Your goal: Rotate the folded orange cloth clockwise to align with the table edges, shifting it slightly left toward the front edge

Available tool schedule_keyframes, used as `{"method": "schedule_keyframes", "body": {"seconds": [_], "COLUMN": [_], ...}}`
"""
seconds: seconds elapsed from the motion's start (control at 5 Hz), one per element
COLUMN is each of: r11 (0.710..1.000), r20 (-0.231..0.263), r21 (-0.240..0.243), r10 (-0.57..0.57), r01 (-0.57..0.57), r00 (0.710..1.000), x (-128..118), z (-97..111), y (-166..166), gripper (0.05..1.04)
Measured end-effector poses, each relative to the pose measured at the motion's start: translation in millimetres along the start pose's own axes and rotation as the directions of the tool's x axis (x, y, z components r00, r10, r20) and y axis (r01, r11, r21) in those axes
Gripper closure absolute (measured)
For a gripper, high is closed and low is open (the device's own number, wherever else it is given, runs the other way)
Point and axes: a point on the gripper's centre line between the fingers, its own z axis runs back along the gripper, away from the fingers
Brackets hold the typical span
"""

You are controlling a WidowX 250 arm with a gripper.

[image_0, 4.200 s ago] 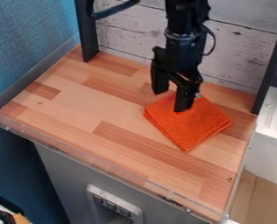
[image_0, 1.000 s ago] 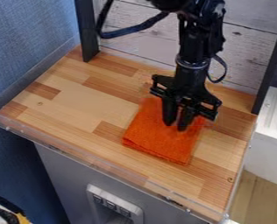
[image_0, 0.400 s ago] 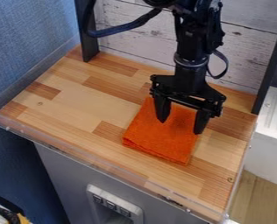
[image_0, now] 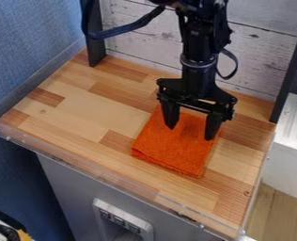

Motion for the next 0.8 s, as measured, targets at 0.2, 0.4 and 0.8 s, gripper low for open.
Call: {"method": "schedule_keyframes", "body": {"seconds": [0.2,0.4,0.8], "r11": [1.0,1.0,0.999], "r20": [0.001,-0.026,-0.062], "r21": [-0.003,0.003,0.03], "r10": [-0.004,0.003,-0.008], "r01": [0.004,-0.003,0.01], "r00": [1.0,1.0,0.998], "x": [10.7,14.5,15.0], "z": [4.4,5.6,-5.6], "y": [0.5,2.5,9.2], "gripper": [0.085,0.087,0.089]}}
